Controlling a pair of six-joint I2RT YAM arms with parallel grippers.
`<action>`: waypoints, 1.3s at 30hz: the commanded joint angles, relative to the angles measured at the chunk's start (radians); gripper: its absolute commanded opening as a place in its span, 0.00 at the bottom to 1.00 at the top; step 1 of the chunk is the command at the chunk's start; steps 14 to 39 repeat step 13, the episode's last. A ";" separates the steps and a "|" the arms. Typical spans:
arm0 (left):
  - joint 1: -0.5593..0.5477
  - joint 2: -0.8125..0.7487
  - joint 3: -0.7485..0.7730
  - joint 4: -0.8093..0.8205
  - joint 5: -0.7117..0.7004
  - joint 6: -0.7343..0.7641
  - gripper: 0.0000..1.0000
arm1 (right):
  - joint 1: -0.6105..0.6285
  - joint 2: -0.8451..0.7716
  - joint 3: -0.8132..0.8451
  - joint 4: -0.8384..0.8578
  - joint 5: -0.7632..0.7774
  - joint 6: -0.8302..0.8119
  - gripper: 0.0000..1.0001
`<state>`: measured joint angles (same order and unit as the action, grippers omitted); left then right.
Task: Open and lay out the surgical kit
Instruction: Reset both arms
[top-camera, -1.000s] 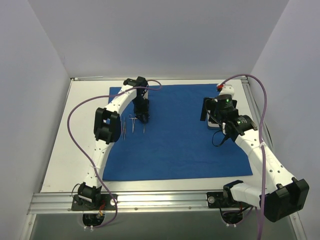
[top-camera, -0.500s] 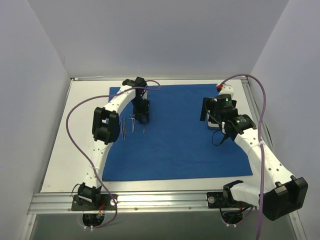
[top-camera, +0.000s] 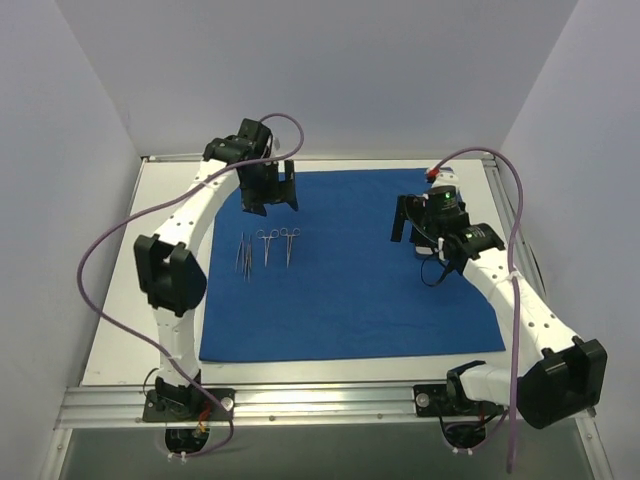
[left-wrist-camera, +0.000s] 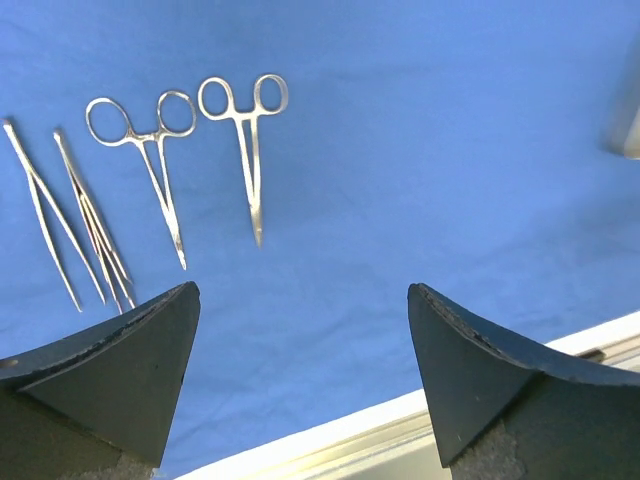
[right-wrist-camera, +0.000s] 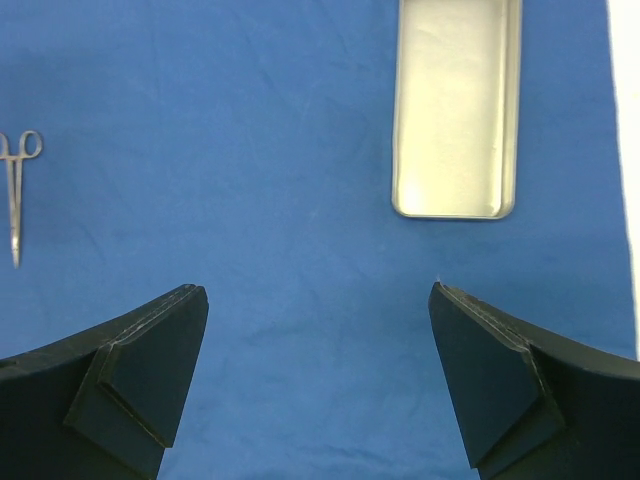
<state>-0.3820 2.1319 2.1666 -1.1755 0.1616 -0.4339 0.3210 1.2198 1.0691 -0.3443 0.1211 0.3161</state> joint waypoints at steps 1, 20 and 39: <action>0.011 -0.174 -0.136 0.112 0.021 0.001 0.94 | -0.008 0.032 -0.023 0.028 -0.047 0.049 1.00; 0.078 -0.634 -0.807 0.656 0.332 -0.088 0.94 | -0.007 0.103 -0.271 0.397 -0.268 0.219 1.00; 0.078 -0.634 -0.807 0.656 0.332 -0.088 0.94 | -0.007 0.103 -0.271 0.397 -0.268 0.219 1.00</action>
